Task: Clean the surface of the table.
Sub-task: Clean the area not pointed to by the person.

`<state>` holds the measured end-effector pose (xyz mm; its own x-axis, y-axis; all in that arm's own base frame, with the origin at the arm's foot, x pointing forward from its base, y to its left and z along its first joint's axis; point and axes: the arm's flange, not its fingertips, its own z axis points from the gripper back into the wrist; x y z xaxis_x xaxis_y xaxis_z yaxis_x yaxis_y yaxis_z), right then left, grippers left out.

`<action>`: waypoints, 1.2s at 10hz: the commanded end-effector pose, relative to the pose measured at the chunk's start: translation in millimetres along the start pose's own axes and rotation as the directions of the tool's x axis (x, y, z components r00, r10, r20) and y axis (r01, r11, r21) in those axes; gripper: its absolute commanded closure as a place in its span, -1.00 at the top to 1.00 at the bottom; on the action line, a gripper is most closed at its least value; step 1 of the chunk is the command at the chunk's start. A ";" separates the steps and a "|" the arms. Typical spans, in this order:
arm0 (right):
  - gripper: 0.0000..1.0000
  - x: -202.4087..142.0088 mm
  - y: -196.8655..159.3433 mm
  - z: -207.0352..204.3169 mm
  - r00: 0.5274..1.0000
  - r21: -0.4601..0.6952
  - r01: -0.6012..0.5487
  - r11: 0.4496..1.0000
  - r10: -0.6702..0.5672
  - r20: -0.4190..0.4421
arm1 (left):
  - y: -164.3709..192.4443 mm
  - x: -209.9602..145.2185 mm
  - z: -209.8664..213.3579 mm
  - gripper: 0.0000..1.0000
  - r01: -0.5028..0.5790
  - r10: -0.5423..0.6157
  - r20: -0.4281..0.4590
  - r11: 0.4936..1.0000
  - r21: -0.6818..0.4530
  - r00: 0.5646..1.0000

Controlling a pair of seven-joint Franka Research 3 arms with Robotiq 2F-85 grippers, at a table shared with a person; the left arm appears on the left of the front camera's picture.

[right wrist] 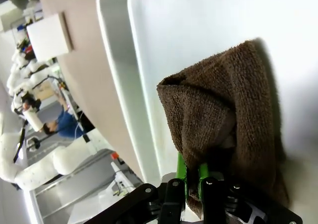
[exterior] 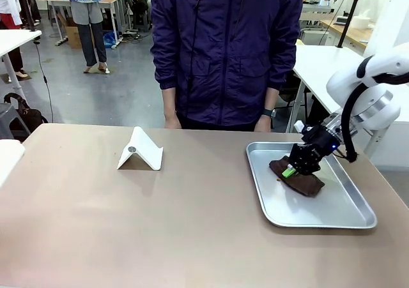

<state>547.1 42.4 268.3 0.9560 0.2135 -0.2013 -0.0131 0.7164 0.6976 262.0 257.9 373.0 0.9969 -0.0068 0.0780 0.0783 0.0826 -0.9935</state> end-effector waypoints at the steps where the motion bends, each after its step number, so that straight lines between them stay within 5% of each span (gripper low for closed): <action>1: -0.80 -12.9 9.9 -17.1 0.997 0.044 -0.043 0.998 0.045 -0.059 | -3.2 -2.1 0.1 -0.61 0.005 -0.005 -0.003 1.000 -0.003 1.000; 7: -0.80 -28.2 11.7 -24.7 0.935 -0.101 -0.292 0.951 0.262 -0.240 | -3.2 -2.1 0.1 -0.61 0.005 -0.005 -0.003 1.000 -0.003 1.000; 12: -0.80 -2.6 -11.5 2.9 0.989 -0.202 -0.080 0.976 0.103 0.107 | -3.2 -2.1 0.1 -0.61 0.005 -0.005 -0.003 1.000 -0.003 1.000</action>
<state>538.6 33.7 278.9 0.9314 0.3502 -0.0988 -0.2227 0.7634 0.6064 261.9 258.0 373.1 0.9969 -0.0062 0.0783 0.0785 0.0829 -0.9935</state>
